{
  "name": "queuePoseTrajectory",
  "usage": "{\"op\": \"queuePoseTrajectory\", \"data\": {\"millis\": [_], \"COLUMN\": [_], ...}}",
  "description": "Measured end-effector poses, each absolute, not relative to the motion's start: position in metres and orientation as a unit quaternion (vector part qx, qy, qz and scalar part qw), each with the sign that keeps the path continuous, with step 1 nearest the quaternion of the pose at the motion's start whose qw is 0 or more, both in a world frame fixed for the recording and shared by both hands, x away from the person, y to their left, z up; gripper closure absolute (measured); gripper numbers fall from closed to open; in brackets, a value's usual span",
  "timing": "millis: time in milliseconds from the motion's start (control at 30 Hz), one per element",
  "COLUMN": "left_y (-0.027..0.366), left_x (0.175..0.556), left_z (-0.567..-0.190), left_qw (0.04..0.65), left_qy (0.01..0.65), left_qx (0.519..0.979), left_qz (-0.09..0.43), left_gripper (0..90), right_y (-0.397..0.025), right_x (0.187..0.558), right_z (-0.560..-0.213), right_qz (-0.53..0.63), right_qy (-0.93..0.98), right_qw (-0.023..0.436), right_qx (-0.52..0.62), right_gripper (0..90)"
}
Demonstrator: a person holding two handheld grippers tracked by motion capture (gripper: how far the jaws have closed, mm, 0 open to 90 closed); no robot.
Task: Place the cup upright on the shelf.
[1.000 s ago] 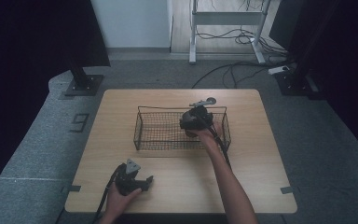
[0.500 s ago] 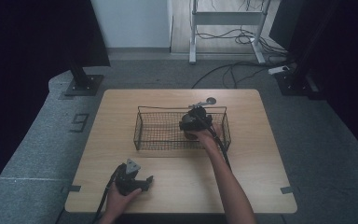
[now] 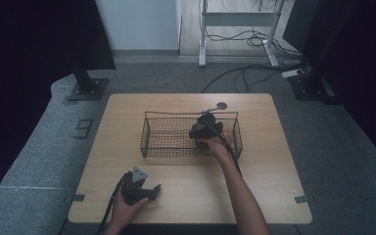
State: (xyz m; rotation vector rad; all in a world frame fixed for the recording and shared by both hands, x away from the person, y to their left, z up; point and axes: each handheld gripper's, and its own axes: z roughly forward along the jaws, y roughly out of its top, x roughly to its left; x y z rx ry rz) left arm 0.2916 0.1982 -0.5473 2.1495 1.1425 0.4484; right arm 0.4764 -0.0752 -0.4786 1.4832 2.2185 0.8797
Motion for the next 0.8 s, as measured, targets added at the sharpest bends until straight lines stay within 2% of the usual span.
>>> {"op": "queuePoseTrajectory", "data": {"millis": [467, 800], "left_y": [0.198, 0.198], "left_x": [0.292, 0.292], "left_z": [-0.547, -0.547], "left_qw": [0.328, 0.328], "left_qy": [0.437, 0.437], "left_qx": [0.820, 0.820], "left_qz": [0.170, 0.171], "left_gripper": [13.8, 13.8], "right_y": [-0.081, -0.087], "right_x": [0.475, 0.469], "right_z": [-0.481, -0.481], "right_qz": [0.285, 0.283], "right_qy": [0.785, 0.784], "right_qw": [0.153, 0.160], "right_qx": [0.529, 0.528], "right_gripper": [12.8, 11.4]}}
